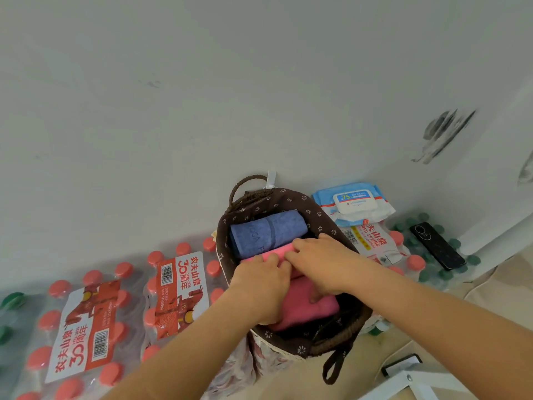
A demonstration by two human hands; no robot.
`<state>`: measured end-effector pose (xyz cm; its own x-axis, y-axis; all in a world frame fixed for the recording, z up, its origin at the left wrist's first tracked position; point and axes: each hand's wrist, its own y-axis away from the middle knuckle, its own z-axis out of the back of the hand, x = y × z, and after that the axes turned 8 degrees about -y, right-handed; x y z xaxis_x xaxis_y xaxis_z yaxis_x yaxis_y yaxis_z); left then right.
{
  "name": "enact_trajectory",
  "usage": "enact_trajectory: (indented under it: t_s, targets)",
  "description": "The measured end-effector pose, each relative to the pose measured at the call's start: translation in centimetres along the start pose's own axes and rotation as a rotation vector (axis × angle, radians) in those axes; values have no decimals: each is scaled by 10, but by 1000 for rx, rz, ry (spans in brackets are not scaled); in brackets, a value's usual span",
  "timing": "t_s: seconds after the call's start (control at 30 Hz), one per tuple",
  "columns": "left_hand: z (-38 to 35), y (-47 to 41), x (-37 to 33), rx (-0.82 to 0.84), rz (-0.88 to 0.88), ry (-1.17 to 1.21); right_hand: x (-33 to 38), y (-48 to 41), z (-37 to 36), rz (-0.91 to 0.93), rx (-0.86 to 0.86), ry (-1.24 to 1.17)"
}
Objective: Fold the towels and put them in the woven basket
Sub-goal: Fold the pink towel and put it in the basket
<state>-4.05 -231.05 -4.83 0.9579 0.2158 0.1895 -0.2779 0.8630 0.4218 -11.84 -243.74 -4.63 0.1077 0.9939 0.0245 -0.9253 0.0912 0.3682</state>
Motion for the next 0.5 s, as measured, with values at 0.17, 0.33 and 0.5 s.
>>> enact_trajectory:
  t_s: [0.17, 0.33, 0.5]
  targets:
    - [-7, -5, -8, -19, 61, -62, -4, 4, 3, 27, 75, 9]
    - [-8, 0, -4, -73, 91, 4, -9, 9, 3, 9, 150, 2]
    - [-3, 18, 7, -272, 20, 192, -4, 14, 6, -30, 81, -5]
